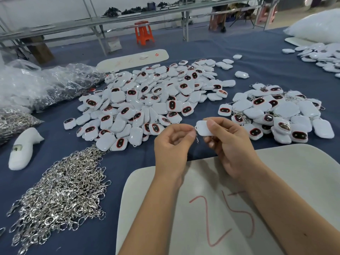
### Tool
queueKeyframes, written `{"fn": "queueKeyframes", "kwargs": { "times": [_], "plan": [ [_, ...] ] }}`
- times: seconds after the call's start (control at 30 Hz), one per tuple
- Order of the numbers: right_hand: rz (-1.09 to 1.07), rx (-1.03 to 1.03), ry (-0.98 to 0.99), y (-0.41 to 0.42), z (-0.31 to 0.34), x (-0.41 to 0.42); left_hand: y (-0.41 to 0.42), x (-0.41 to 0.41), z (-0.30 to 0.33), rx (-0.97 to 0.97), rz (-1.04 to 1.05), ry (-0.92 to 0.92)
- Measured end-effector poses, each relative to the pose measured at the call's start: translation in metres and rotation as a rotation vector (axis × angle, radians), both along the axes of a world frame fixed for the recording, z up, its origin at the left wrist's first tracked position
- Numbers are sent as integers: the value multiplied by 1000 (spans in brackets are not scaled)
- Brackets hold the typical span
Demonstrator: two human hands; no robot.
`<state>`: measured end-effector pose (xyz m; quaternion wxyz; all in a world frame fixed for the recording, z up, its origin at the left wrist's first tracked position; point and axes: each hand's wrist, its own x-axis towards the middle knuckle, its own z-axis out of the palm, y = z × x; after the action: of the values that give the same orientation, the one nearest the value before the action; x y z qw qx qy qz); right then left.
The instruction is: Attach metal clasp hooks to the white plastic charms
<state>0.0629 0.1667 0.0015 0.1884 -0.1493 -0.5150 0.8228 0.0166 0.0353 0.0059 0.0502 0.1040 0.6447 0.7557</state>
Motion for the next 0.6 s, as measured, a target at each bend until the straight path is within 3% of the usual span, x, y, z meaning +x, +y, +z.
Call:
{"fn": "queueKeyframes", "kwargs": {
  "times": [0.37,0.43,0.6],
  "plan": [
    [128,66,-27,6,-4,-1,-1,0,1,185,131,-152],
    [123,68,-16,5,-5,-1,-4,-3,0,59,180,-37],
    [93,75,27,4,-4,1,-9,0,1,-414,219,443]
  ]
}}
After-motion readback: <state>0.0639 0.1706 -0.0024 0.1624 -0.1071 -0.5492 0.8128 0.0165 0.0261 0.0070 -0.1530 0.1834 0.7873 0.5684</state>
